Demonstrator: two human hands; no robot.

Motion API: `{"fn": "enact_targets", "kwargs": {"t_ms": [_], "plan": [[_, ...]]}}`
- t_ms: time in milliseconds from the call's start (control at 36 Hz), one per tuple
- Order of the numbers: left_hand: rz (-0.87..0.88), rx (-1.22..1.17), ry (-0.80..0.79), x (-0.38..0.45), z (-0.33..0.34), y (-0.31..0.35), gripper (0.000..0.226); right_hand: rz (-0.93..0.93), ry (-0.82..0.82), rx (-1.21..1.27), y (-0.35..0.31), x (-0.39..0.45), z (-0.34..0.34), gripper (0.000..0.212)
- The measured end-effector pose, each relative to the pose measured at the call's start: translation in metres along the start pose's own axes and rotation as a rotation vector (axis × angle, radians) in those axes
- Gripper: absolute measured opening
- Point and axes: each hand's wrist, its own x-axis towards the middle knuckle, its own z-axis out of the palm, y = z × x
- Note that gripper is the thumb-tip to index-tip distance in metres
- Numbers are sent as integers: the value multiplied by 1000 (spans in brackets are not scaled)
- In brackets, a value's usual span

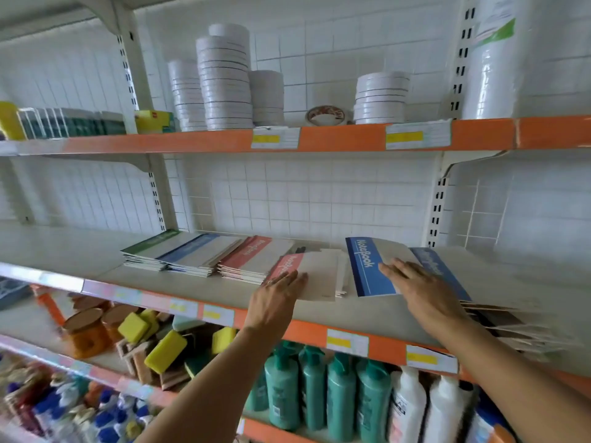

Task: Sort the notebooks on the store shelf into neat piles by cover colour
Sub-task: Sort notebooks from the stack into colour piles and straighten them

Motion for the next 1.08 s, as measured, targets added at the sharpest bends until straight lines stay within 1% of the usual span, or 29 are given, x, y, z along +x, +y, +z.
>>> {"fn": "enact_targets", "kwargs": {"t_ms": [28, 111, 139, 194, 222, 333, 444, 694, 861, 1000, 1083], "plan": [[1, 8, 6, 0, 0, -11, 57, 6, 13, 8, -9, 6, 3, 80], [10, 17, 7, 3, 0, -48, 56, 30, -19, 71, -41, 26, 4, 72], [15, 12, 5, 4, -2, -60, 56, 19, -44, 46, -51, 31, 4, 70], [26, 15, 1, 8, -3, -86, 56, 64, -192, 33, -72, 42, 0, 70], [29, 19, 1, 11, -3, -100, 55, 89, -224, 49, -82, 47, 0, 71], [18, 7, -13, 23, 2, -147, 54, 153, -238, 61, -114, 67, 14, 72], [45, 2, -25, 38, 13, -177, 53, 214, -279, 49, -135, 83, 24, 74], [117, 28, -65, 71, 50, -200, 53, 268, -257, 45, -145, 112, 34, 77], [161, -10, -163, 86, 65, -201, 58, 249, -251, 59, -142, 131, 46, 75], [152, 34, -258, 100, 78, -201, 53, 214, -260, 64, -140, 145, 57, 71], [157, 67, -327, 108, 81, -201, 69, 208, -274, 62, -139, 153, 59, 71]]}}
